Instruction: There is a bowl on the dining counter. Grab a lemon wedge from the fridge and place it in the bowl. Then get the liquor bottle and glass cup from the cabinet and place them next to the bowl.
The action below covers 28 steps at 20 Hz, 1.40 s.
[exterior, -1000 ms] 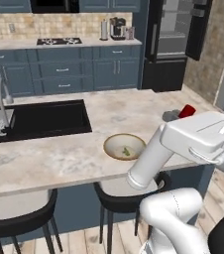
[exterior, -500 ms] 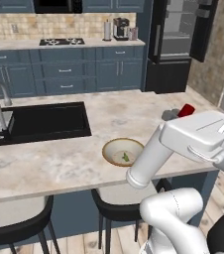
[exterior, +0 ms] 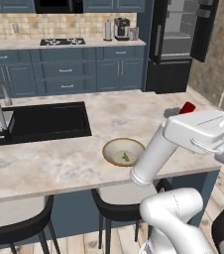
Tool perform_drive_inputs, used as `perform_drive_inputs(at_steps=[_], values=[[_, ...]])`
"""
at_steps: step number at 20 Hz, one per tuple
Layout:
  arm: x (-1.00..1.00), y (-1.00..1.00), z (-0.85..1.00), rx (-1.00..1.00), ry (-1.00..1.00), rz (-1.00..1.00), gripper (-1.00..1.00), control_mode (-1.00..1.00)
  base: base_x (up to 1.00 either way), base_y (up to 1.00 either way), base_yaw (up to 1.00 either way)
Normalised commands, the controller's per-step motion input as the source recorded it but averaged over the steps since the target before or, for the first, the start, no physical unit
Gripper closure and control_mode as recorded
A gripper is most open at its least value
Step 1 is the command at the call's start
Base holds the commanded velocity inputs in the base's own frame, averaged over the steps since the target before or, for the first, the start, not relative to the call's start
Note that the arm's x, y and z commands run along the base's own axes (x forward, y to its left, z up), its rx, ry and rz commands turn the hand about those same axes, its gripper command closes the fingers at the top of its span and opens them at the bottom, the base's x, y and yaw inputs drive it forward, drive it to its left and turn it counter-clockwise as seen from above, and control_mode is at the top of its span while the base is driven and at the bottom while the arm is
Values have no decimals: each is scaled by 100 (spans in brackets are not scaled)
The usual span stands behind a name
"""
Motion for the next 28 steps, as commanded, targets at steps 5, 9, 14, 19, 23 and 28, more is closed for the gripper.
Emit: perform_drive_inputs(at_steps=[5,9,14,19,23,28], values=[[41,-61,0,0,5,18,100,-100,0,0,0],[43,-65,0,0,1,25,100,-100,0,0,0],[46,-50,-7,0,5,21,100,-100,0,0,0],[35,-26,-22,-3,2,12,100,-100,0,0,0],[32,-17,-30,-7,1,4,100,-100,0,0,0],[12,-21,-27,-12,0,0,100,-100,0,0,0]])
